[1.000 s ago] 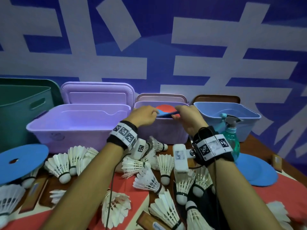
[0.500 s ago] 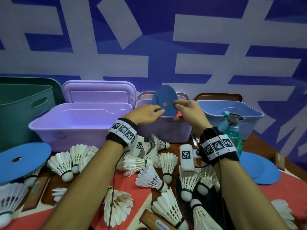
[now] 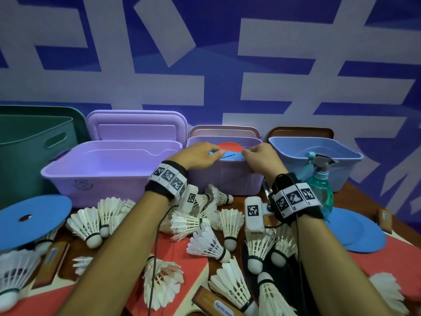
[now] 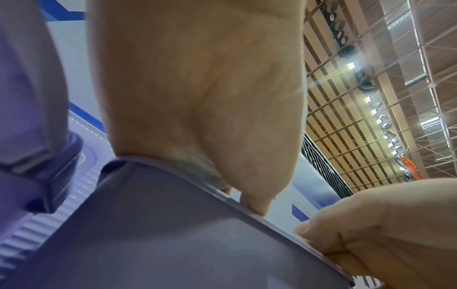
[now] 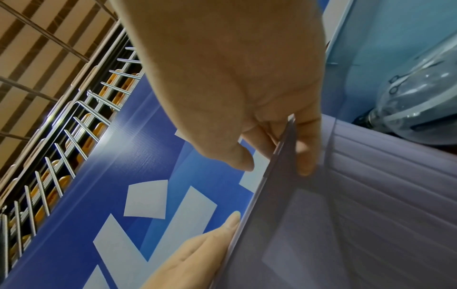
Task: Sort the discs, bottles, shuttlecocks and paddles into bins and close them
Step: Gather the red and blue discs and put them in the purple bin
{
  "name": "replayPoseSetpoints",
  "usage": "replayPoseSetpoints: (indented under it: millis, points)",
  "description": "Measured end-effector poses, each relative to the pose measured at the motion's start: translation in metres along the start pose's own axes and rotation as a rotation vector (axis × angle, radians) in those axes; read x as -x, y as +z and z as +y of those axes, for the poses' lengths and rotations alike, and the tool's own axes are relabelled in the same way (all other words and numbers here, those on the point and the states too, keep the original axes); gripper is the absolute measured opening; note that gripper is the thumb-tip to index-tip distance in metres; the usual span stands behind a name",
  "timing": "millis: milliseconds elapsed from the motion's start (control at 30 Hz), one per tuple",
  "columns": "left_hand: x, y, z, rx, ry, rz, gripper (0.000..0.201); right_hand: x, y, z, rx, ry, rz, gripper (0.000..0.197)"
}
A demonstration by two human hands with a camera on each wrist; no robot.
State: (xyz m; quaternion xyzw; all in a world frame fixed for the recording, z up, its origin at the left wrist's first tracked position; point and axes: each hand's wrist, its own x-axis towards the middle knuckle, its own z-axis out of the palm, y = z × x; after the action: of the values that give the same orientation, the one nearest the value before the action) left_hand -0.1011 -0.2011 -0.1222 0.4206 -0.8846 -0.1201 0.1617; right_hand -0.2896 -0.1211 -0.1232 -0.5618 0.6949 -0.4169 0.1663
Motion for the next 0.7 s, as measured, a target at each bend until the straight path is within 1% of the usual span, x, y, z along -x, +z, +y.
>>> replayPoseSetpoints:
  millis: [67,100,167,233,333,367,467,533,567,633,700]
  points:
    - [0.001,0.0,0.001,-0.007,-0.01,0.0,0.047,-0.003,-0.002,0.002,0.096,0.008,-0.022,0.039]
    - [0.002,0.0,0.001,-0.009,-0.017,0.0,0.048,-0.003,-0.001,0.002,0.14,0.022,-0.056,0.039]
    - [0.002,0.0,0.001,-0.022,-0.035,-0.008,0.05,-0.003,0.003,0.002,0.237,0.042,-0.112,0.047]
    - [0.004,-0.001,0.005,-0.061,-0.085,-0.038,0.056,-0.003,0.006,0.001,0.316,0.06,-0.12,0.053]
    - [0.009,-0.001,0.014,-0.159,-0.159,-0.076,0.075,-0.004,0.003,0.005,0.296,0.048,-0.143,0.044]
    - [0.009,-0.001,0.015,-0.173,-0.171,-0.08,0.079,-0.001,0.002,0.003,0.276,0.045,-0.149,0.043]
    - [0.007,0.0,0.014,-0.14,-0.167,-0.083,0.079,0.005,-0.005,-0.003,0.235,-0.008,-0.159,0.044]
    - [0.005,-0.006,0.014,-0.086,-0.116,-0.036,0.075,0.01,-0.009,-0.012,0.221,-0.064,-0.13,0.042]
    - [0.006,-0.013,0.016,-0.07,-0.08,0.01,0.07,0.015,-0.012,-0.019,0.219,-0.094,-0.112,0.04]
    - [0.011,-0.03,0.027,-0.052,-0.015,0.148,0.051,0.025,-0.021,-0.035,0.238,-0.146,-0.082,0.039]
    - [0.023,-0.053,0.046,0.001,0.046,0.336,0.038,0.035,-0.03,-0.049,0.253,-0.214,-0.05,0.04]
